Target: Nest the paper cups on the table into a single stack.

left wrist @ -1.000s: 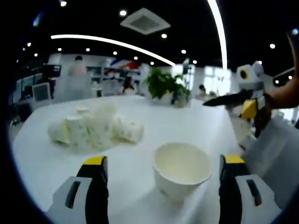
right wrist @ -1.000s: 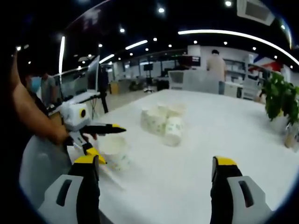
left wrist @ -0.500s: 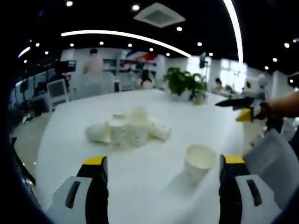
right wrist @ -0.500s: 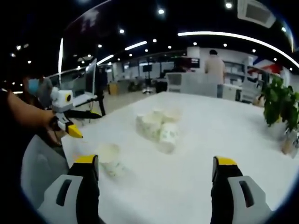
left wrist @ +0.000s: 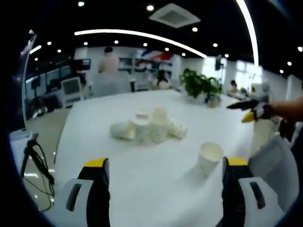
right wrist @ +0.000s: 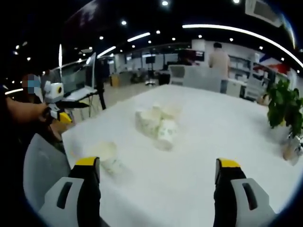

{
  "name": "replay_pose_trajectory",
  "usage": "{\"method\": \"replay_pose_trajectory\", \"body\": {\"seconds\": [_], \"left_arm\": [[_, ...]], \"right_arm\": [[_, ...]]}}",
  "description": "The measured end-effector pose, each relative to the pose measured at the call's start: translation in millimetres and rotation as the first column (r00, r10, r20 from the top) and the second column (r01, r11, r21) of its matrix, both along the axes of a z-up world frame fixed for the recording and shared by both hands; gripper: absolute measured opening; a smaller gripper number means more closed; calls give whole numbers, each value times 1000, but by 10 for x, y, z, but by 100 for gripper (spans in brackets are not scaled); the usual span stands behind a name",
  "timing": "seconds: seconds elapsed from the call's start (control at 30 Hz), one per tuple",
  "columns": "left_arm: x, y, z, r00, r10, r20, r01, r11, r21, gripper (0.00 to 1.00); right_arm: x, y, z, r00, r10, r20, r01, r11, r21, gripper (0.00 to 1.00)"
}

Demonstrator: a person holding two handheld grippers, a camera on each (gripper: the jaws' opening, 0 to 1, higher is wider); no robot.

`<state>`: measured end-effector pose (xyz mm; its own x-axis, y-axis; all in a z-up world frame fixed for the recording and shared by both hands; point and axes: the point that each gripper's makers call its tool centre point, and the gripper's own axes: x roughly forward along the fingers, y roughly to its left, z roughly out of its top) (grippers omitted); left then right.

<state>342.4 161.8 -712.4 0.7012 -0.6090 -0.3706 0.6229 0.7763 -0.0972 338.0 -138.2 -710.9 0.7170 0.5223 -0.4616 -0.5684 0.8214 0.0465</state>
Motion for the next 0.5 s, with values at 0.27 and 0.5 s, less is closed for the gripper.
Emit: {"method": "replay_pose_trajectory", "body": {"seconds": [0.27,0.5], "left_arm": [[4,-4,-6,1000,-3,-16,4,1000,17,99],[13,85,64,999,33,-5,-33,999,-4,99]], "right_arm": [[82,6,-14,999,-1,-45,2,1000,18,100],[270,-53,41,998,-14,-64,14,1000,-10,100]]}}
